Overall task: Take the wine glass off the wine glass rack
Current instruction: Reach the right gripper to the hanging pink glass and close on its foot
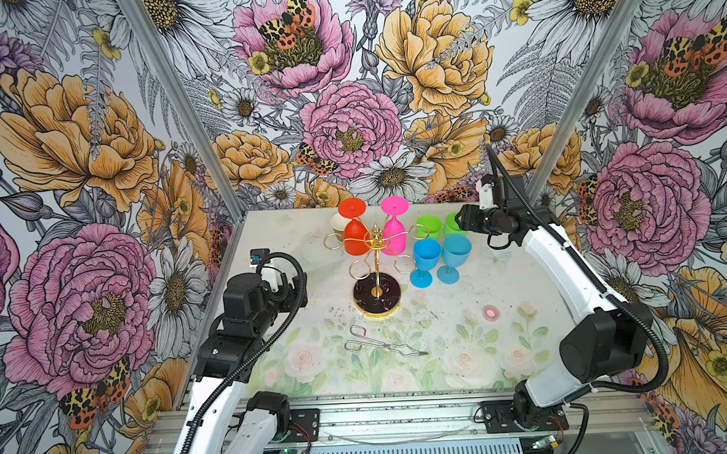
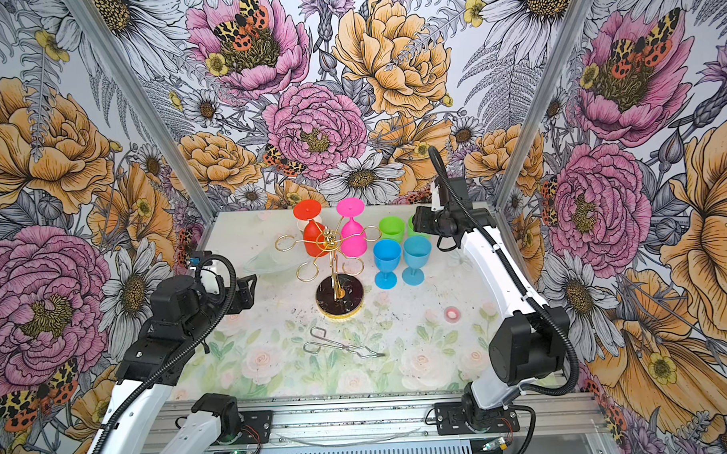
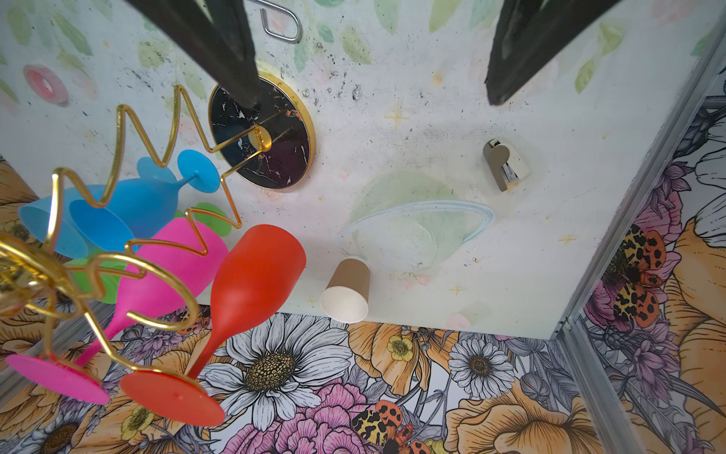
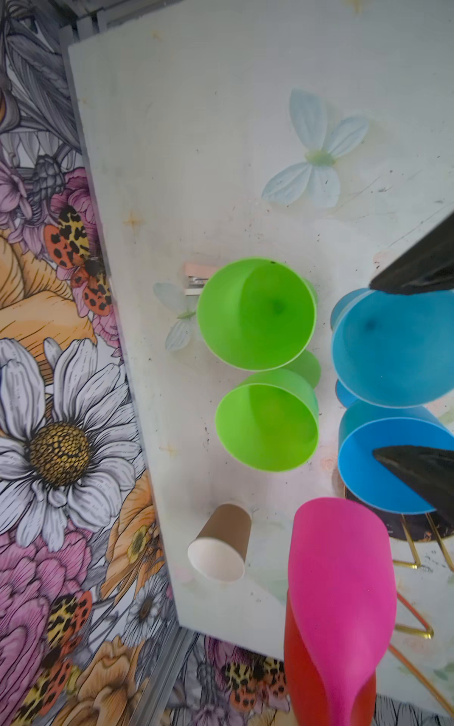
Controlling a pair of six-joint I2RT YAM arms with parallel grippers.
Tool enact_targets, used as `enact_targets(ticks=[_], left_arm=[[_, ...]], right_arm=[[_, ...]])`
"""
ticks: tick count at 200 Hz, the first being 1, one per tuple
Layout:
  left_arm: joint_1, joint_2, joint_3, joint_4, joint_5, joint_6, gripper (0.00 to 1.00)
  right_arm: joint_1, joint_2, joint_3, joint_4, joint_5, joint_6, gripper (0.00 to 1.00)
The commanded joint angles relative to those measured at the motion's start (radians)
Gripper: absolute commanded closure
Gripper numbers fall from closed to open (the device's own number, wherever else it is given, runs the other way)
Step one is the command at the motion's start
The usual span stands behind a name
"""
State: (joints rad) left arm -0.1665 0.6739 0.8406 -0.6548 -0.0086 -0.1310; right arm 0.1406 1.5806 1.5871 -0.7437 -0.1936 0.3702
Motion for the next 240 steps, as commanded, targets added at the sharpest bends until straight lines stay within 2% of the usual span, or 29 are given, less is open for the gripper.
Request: enact_targets(ticks=[1, 36, 69, 153, 240], left_arm=[[0.01, -0.013, -0.021, 0.038, 0.035, 0.004, 0.09], [0.011, -0.01, -0.034, 0.061, 0.045, 0.002, 0.09], [0.01, -0.006, -0.039, 0.072, 0.05, -0.002, 0.09], [0.011, -0.025, -0.045, 0.072, 0.061, -0.005, 0.09], [0.01, -0.03, -0.049, 0.072, 0.063, 0.01, 0.09]], right_arm=[[0.0, 0.026, 0.09, 0.015, -0.223, 0.055, 0.38], [0.009, 0.101, 0.213, 0.033, -0.372, 0.115, 0.41], [0.043, 0.178, 0.319, 0.044, -0.454, 0.155, 0.45], [0.111, 0.295, 0.399, 0.071, -0.518, 0.194, 0.45], [0.146, 0.319, 0.397, 0.107, -0.514, 0.233, 0.59]])
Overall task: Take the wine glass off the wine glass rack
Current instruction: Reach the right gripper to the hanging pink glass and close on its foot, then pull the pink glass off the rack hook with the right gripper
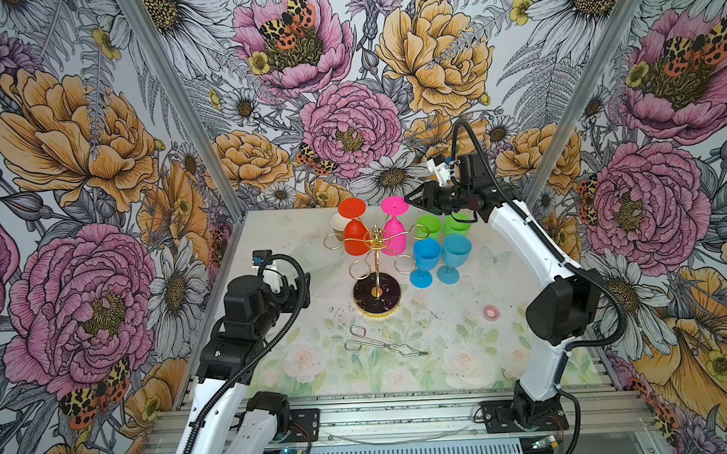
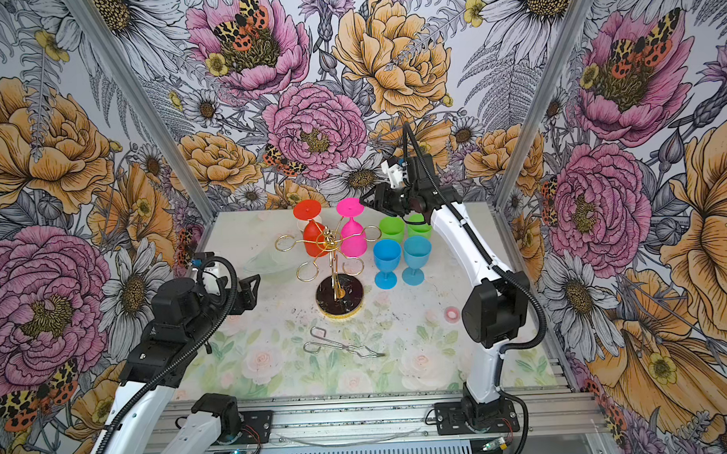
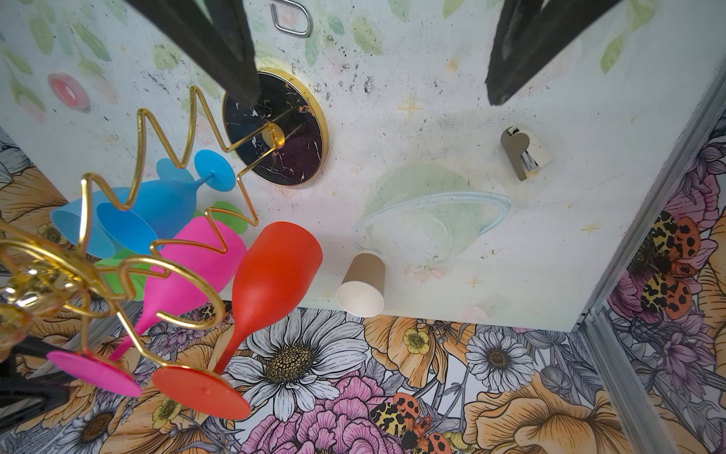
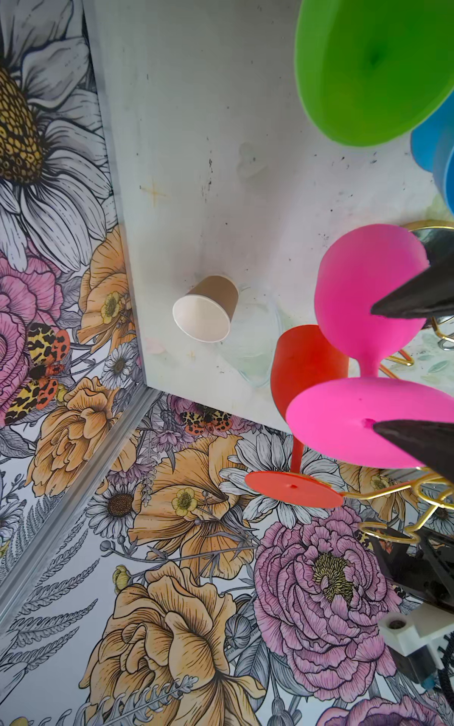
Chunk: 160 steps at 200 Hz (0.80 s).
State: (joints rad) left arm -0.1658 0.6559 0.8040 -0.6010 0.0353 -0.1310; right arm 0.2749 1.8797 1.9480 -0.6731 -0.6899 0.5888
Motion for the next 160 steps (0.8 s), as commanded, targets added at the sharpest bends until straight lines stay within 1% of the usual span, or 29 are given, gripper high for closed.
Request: enact_targets(ticks=[1, 50, 78, 124, 160], left_arm=[[0.01, -0.013, -0.011, 0.018, 0.02, 0.01, 0.09], [0.01, -0.021, -0.012, 0.017, 0.02, 0.017, 0.09], [0.01, -0.025, -0.013, 0.016, 0.02, 0.017, 0.08], [0.01, -0.028, -0.014, 0.016, 0.022, 0.018, 0.09], [0.009, -0.028, -0.013, 0.016, 0.023, 0.021, 0.08]], right_arm=[[0.011, 0.021, 0.036, 0.037, -0.018, 0.015, 0.59], [0.021, 0.038, 0.035, 0.047, -0.022, 0.027, 0.65], [0.025, 0.044, 0.034, 0.055, -0.028, 0.033, 0.7], [0.028, 0.036, 0.023, 0.065, -0.032, 0.046, 0.82], [0.027, 0.026, 0.019, 0.072, -0.032, 0.055, 0.87]])
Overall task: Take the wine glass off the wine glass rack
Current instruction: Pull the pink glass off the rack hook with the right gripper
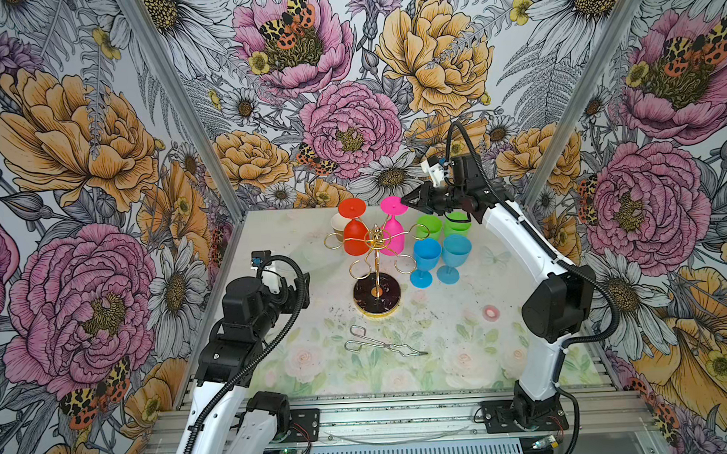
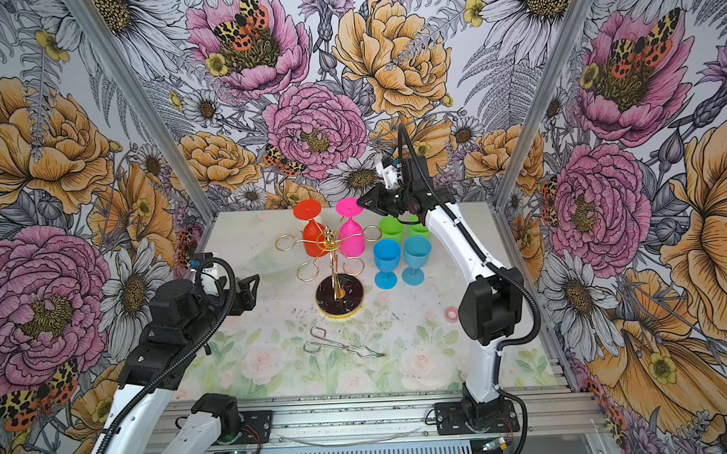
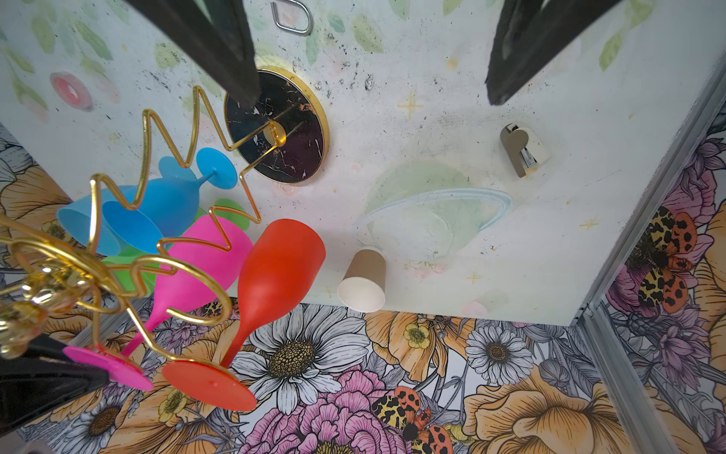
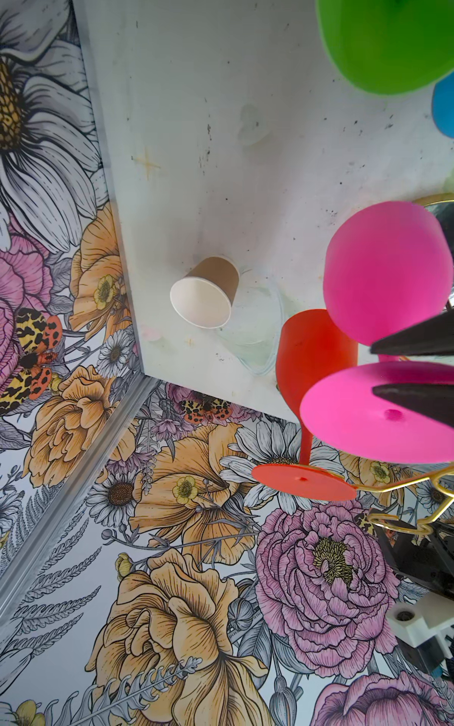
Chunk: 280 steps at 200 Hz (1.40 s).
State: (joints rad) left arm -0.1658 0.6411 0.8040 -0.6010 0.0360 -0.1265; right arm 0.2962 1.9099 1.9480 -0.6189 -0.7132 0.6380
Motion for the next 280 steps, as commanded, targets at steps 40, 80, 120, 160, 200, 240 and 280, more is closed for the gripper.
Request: enact_targets(ticks=[40, 80, 120, 160, 200, 240, 280], left_arm=[[0.01, -0.018, -0.014, 0.017, 0.021, 0.016, 0.08], [0.01, -0.019, -0.011, 0.016, 0.022, 0.018, 0.08], [0.01, -0.019, -0.01, 0.016, 0.025, 0.016, 0.09], [0.011, -0.021, -0.009, 0.017, 0.029, 0.014, 0.09], [0.009, -0.02, -0.004, 0.015, 0.031, 0.012, 0.09], [0.01, -0.017, 0.001, 0.015, 0.036, 0.01, 0.09], [0.011, -0.013, 0.004, 0.016, 0.042, 0.009, 0.09]], right_arm=[[0.007, -0.014, 0.016, 0.022, -0.021, 0.013, 0.91], [0.006, -0.028, 0.014, 0.029, -0.03, 0.024, 0.95], [0.007, -0.041, 0.014, 0.05, -0.053, 0.045, 1.0], [0.006, -0.052, 0.014, 0.068, -0.076, 0.062, 1.0], [0.007, -0.066, 0.014, 0.085, -0.092, 0.078, 1.0], [0.006, -0.075, 0.013, 0.097, -0.114, 0.089, 1.0], [0.012, -0.089, 0.003, 0.102, -0.141, 0.094, 1.0]])
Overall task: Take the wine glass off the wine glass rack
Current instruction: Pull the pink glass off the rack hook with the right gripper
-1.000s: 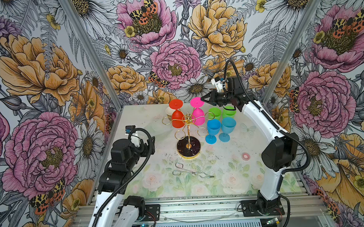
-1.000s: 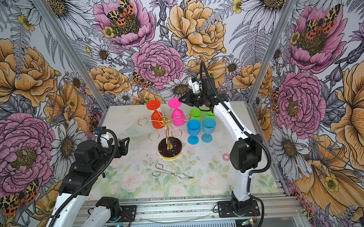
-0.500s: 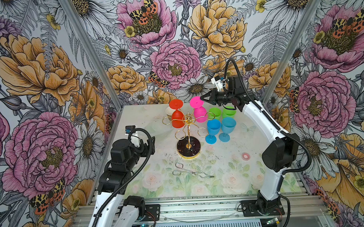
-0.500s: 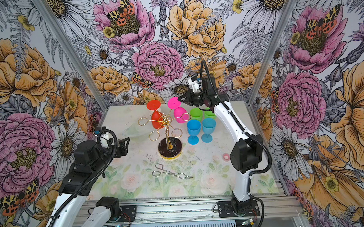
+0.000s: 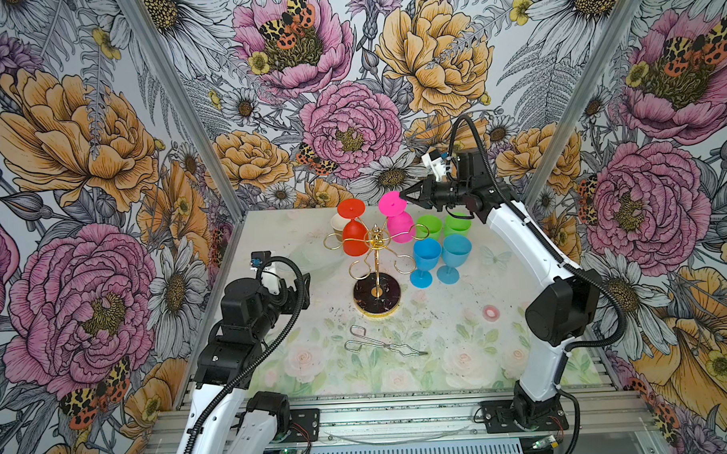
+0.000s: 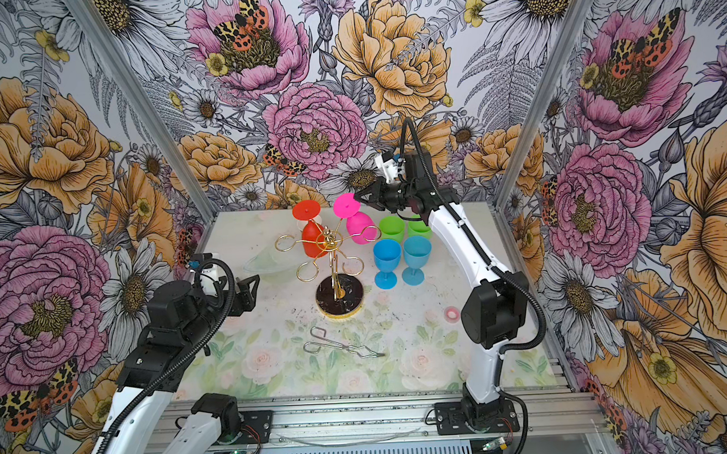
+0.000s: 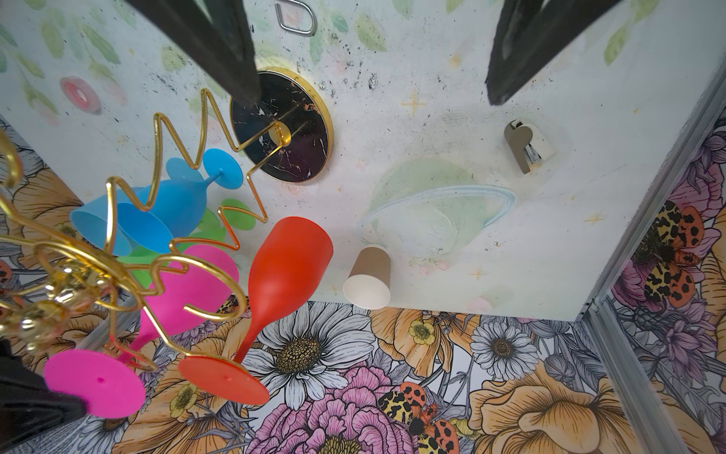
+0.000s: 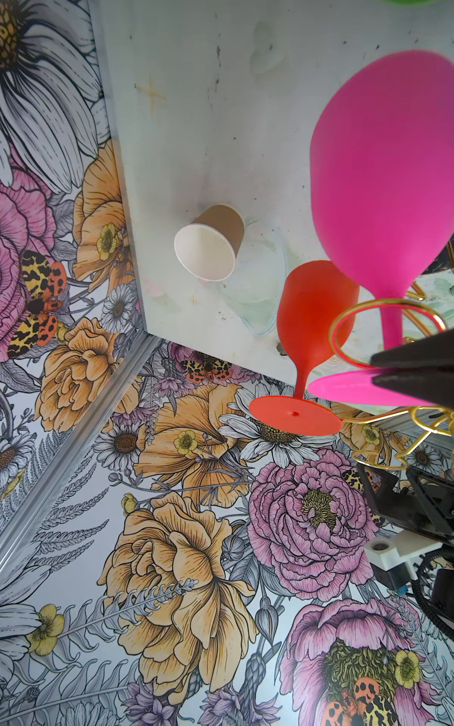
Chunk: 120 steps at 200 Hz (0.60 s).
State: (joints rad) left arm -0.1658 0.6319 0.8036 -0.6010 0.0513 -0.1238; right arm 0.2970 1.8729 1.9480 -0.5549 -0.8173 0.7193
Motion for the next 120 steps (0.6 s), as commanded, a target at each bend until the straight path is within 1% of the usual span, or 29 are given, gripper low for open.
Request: enact_targets(ticks=[1, 79, 120], left_arm=[[0.01, -0.004, 0.004, 0.015, 0.026, 0.006, 0.08], [0.01, -0.005, 0.004, 0.017, 0.026, 0.003, 0.09], [0.01, -0.01, 0.004, 0.017, 0.026, 0.005, 0.08]], right_arm=[[0.01, -0.052, 0.004, 0.038, -0.038, 0.013, 1.0], [0.023, -0.072, -0.035, 0.037, -0.069, 0.01, 1.0], [0.026, -0.102, -0.082, 0.036, -0.08, 0.002, 1.0]])
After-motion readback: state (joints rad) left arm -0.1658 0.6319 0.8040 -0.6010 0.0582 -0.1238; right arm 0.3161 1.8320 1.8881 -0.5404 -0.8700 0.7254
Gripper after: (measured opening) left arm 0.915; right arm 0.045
